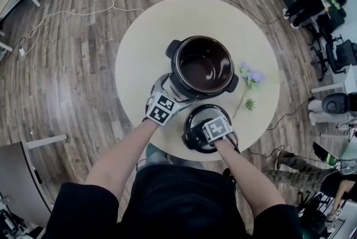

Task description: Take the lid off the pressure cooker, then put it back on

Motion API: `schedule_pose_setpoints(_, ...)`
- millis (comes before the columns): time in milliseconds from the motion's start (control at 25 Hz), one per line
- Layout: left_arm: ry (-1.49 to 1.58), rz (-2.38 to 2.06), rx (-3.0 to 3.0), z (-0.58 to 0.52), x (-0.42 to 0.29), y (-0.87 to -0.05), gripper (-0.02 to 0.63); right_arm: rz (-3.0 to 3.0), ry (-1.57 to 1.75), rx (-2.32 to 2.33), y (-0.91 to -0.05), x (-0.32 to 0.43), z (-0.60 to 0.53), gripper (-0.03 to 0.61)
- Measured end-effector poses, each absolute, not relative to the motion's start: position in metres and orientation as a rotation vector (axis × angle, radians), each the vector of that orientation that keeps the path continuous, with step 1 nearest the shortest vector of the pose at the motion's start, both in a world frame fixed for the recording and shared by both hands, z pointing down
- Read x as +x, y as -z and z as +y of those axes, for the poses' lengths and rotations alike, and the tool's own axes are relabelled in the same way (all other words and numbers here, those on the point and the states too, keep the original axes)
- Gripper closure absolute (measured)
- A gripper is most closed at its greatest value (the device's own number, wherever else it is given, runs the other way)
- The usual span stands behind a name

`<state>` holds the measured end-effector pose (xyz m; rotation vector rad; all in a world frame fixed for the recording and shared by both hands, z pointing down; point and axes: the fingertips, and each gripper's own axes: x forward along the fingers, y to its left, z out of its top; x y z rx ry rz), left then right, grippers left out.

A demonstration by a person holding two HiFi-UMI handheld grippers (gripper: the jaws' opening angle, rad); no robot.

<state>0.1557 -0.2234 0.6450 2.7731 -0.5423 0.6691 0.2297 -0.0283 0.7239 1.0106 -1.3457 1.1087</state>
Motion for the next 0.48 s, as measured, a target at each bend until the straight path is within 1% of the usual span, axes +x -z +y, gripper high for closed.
schedule_pose_setpoints(480, -0.667, -0.542, 2.774, -0.2242, 0.1562, -0.6481, 0.021, -1.371, -1.095, 1.013, -0.7257, 0.2308, -0.0295, 0.292)
